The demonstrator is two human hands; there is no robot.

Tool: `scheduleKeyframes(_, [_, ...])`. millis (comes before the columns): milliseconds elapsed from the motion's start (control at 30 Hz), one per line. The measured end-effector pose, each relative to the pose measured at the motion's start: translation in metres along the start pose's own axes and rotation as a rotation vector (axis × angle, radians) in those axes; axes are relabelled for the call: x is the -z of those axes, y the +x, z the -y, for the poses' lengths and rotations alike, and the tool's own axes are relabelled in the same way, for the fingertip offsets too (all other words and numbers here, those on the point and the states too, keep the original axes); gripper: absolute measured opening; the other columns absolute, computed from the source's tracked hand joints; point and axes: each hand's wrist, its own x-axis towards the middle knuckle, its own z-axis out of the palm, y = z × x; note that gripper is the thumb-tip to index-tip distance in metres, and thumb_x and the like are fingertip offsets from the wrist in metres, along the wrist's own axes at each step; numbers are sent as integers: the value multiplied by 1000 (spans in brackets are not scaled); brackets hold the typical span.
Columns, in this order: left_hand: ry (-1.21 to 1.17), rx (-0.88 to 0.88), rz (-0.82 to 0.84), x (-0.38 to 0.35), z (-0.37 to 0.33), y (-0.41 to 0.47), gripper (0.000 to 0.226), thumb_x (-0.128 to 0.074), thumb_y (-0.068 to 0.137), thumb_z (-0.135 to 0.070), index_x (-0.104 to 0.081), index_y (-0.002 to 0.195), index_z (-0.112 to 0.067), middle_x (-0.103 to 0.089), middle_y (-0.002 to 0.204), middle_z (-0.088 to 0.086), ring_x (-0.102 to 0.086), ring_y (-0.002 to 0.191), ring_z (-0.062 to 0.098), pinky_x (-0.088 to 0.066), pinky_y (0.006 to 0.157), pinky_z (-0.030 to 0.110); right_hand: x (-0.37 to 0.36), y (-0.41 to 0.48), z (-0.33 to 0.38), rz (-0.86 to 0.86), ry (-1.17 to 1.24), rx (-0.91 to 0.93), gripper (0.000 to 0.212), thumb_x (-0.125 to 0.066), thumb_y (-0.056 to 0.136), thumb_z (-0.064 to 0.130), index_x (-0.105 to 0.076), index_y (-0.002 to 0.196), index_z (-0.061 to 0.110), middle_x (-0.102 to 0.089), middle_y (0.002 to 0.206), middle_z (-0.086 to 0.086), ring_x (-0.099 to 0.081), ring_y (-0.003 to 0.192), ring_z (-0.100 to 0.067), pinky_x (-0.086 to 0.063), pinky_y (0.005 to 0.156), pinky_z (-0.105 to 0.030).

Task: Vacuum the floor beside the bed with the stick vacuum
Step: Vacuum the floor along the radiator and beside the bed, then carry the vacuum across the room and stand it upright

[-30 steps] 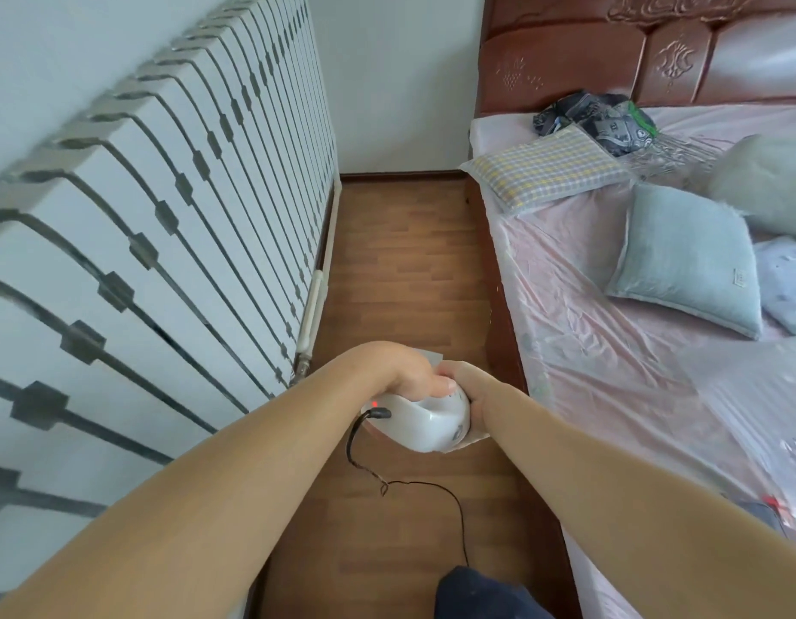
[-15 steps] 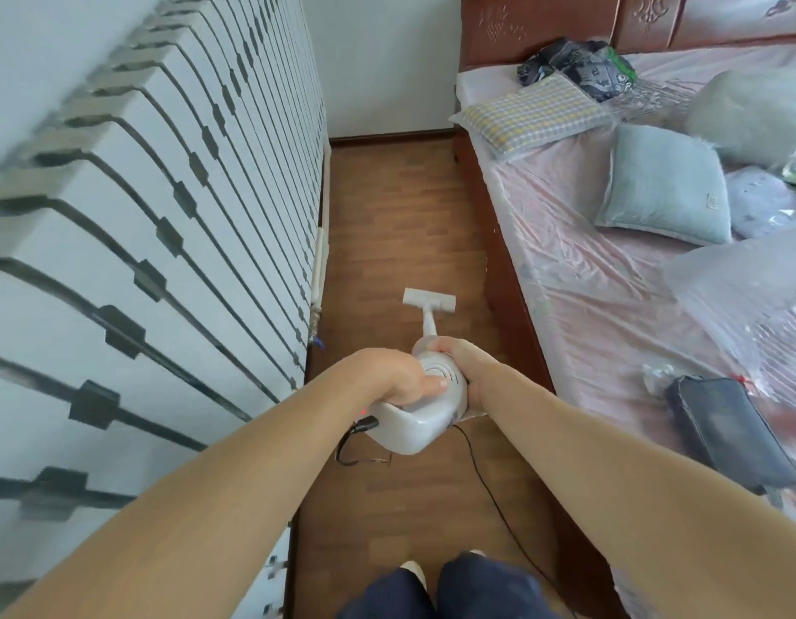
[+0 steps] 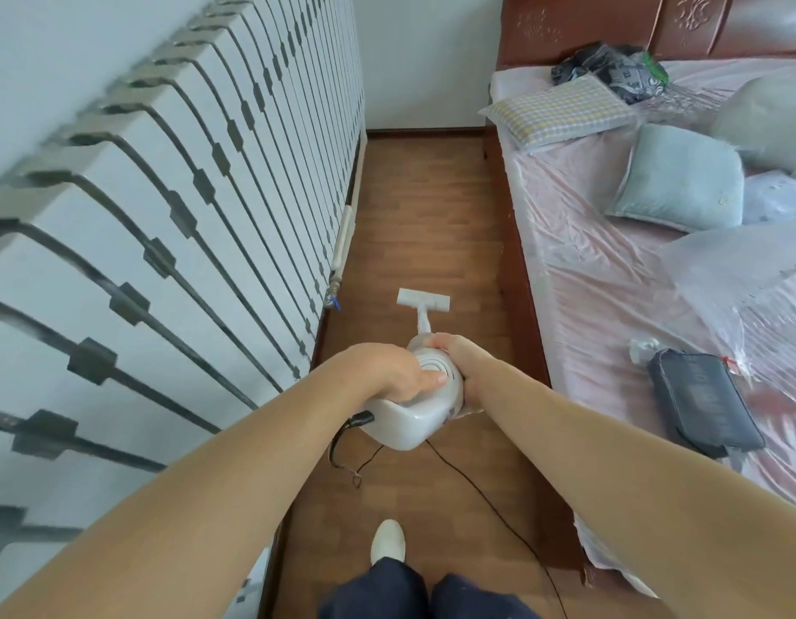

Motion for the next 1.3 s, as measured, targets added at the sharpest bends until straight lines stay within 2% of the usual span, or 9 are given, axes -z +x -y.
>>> scheduleKeyframes(100, [2,9,-4,-16,-2,-20,71,-24,97,-61,-53,128,-4,-61,124,17,-57,115,32,-40,95,36,-2,-17,-20,-12,-12,-8,27,-69,89,41,-69,91,14,-72,60,-6,-68,43,-24,-57,42,-32])
scheduleKeyframes(267, [35,-1,-3,-33,-4,-49,72,-23,97,-62,-52,130,-5,-60,125,16,-56,116,31,-39,86,33,-9,-42,-46,-33,26,-6,26,-66,92,41,-69,95,15,-73,61,-8,-70,46,-26,-58,46,-35])
scheduleKeyframes(367, [73,-25,8,-44,0,-62,72,-23,97,-61,-52,129,-4,-61,123,15,-57,115,31,-37,84,32,-16,-51,-63,-49,62,-3,26,-65,91,40,-68,97,15,-74,71,-9,-71,64,-29,-59,60,-39])
scheduleKeyframes(467, [134,-69,13,-54,8,-76,70,-23,98,-59,-51,131,-4,-59,126,14,-54,118,29,-37,91,32,-29,-61,-80,-78,92,4,27,-66,89,40,-69,100,15,-75,87,-10,-71,81,-31,-59,82,-45])
scheduleKeyframes(633, [231,-138,17,-70,33,-102,71,-22,98,-60,-53,131,-5,-58,129,12,-53,114,27,-37,96,33,-59,-78,-112,-123,168,-6,26,-67,91,38,-68,97,13,-73,84,-10,-69,76,-30,-58,77,-44])
scheduleKeyframes(767, [277,-183,40,-87,58,-120,69,-21,100,-57,-52,132,-5,-57,132,12,-51,123,27,-36,100,33,-88,-85,-140,-146,230,-12,26,-67,89,36,-68,101,13,-74,89,-10,-70,87,-32,-57,96,-47])
scheduleKeyframes(933, [328,-213,85,-114,77,-136,70,-21,99,-57,-53,131,-5,-55,134,12,-50,124,28,-36,101,34,-110,-92,-178,-159,284,-23,25,-66,91,36,-69,99,13,-74,76,-8,-70,71,-29,-56,68,-42])
scheduleKeyframes(1200, [352,-225,107,-150,77,-166,72,-18,99,-58,-55,129,-4,-56,134,13,-50,124,29,-36,100,33,-116,-110,-228,-168,334,-59,30,-68,88,37,-70,110,16,-76,86,-9,-71,75,-31,-57,69,-44])
scheduleKeyframes(1300, [332,-204,127,-171,73,-178,73,-19,98,-60,-57,126,-4,-57,131,14,-52,121,29,-37,99,34,-114,-118,-250,-167,322,-68,27,-68,88,35,-69,105,15,-77,77,-10,-71,73,-31,-57,67,-46])
